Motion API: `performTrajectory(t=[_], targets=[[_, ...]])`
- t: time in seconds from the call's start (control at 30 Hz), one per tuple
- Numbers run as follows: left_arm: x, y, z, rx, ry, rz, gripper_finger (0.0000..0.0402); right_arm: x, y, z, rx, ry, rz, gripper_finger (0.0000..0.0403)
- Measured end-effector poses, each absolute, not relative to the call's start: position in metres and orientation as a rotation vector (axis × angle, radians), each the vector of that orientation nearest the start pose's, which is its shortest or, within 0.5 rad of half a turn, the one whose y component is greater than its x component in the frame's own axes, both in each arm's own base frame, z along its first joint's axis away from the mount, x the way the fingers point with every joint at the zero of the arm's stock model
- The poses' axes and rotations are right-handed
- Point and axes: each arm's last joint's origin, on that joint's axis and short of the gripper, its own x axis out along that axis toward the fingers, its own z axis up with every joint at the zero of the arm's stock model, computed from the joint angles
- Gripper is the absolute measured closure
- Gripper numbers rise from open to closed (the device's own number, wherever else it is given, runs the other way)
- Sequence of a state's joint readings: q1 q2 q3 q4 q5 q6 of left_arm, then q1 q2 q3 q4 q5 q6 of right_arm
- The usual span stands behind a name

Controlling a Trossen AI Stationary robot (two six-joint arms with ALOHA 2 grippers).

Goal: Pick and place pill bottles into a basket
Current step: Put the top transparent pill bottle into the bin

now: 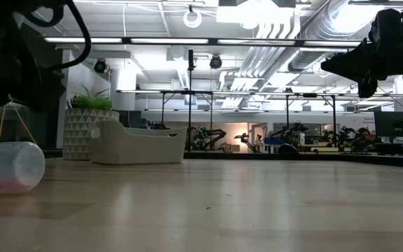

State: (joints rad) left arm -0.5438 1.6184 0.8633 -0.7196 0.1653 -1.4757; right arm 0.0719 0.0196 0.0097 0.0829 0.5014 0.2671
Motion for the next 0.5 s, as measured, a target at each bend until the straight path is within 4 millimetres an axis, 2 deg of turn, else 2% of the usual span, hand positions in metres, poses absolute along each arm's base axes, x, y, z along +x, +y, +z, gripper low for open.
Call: performTrajectory(t=[0.3,0.5], targets=[[0.2185,-0.1372,0.1418,-0.865,1.514,0.584,0.0062,0.0952,-0.0071,0.1733,0.279,-0.128,-0.418,0.0401],[0.2173,-0.1364,0.1409,-0.856,1.520,0.597,0.0114,0.0951,-0.0071,0.1738,0.280,-0.130,-0.418,0.0400]])
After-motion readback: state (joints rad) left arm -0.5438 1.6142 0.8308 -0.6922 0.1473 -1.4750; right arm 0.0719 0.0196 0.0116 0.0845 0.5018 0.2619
